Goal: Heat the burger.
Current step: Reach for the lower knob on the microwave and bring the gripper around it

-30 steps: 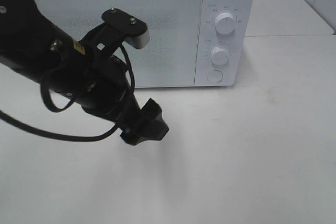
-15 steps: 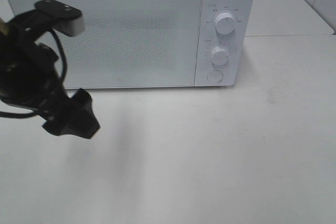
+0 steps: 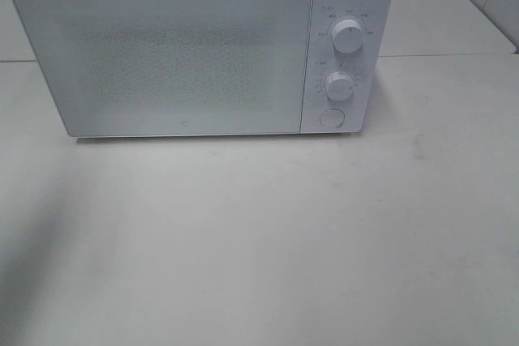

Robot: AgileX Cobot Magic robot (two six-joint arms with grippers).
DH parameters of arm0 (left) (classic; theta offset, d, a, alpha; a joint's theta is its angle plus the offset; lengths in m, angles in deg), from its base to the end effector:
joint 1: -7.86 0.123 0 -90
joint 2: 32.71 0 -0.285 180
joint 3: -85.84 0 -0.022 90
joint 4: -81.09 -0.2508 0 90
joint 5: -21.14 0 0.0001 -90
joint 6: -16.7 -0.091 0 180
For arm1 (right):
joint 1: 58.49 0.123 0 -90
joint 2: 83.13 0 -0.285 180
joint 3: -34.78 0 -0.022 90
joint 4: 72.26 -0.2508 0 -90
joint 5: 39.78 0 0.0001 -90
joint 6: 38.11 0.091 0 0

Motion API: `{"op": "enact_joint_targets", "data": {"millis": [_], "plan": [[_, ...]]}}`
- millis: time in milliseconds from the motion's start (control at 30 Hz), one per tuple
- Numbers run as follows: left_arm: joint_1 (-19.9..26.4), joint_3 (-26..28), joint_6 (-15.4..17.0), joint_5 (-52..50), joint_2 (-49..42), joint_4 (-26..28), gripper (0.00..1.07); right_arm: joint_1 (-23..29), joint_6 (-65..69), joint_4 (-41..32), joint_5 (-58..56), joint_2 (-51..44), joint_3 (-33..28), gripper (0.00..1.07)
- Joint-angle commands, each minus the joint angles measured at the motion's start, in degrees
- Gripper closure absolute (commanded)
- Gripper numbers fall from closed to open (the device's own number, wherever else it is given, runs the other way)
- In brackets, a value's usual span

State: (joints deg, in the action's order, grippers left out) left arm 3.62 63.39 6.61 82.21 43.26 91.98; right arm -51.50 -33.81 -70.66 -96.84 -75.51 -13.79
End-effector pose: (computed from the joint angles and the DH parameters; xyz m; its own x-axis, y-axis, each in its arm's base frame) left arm 0.2125 -0.0309 0.3007 -0.9171 0.1503 -0.3692 0.2089 0.9700 -0.1241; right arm -0.0025 -0.0025 0.2826 -0.3969 0.0116 -0.9178 -0.0767 0.9960 0.0457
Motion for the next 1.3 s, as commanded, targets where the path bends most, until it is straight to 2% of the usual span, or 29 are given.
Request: {"op": "enact_joint_targets", "data": {"millis": [33,233,267,300,333,400,533,567,633,1000,1300], "plan": [[1.7,-0.3,2.0,1.8,-2.3,-0.2,0.06,-0.3,-0.1,0.5,-0.1,-1.7,-0.1,0.31],[1.9,-6.1,4.9,2.3,-9.0,-2.9,0.06,-0.3,-0.1,0.5,-0.1,-1.7,-0.1,0.31],[1.9,-9.3,6.0,2.1,-11.7,-3.7,0.06,-0.3,-0.1,0.5,-0.1,-1.7,-0.1,0.31],[1.9,-9.3,6.0,2.1,-11.7,-3.7,0.06,-0.3,-0.1,0.5,-0.1,-1.7,-0.1,0.31],[1.9,-12.7,6.9,1.9,-14.4,-4.2,0.06,-0.3,-0.1,0.5,-0.1,-1.7,-0.1,0.31],[1.9,-13.9,7.0,1.8,-15.6,-4.5,0.06,-0.3,-0.1,0.5,-0.1,-1.7,-0.1,0.31],[1.9,-20.4,7.0,0.0,-22.4,-5.0,0.06,-0.3,-0.1,0.5,-0.1,-1.7,-0.1,0.31],[1.9,-20.4,7.0,0.0,-22.4,-5.0,0.06,-0.3,-0.1,0.5,-0.1,-1.7,-0.1,0.31],[1.9,-23.0,7.0,-1.3,-27.6,-5.0,0.06,-0.3,-0.1,0.5,-0.1,-1.7,-0.1,0.31],[1.9,-25.3,7.5,0.2,-46.6,-6.6,0.06,-0.3,-0.1,0.5,-0.1,-1.7,-0.1,0.31],[1.9,-25.2,8.3,0.2,-58.0,-7.3,0.06,-0.3,-0.1,0.5,-0.1,-1.7,-0.1,0.31]]}}
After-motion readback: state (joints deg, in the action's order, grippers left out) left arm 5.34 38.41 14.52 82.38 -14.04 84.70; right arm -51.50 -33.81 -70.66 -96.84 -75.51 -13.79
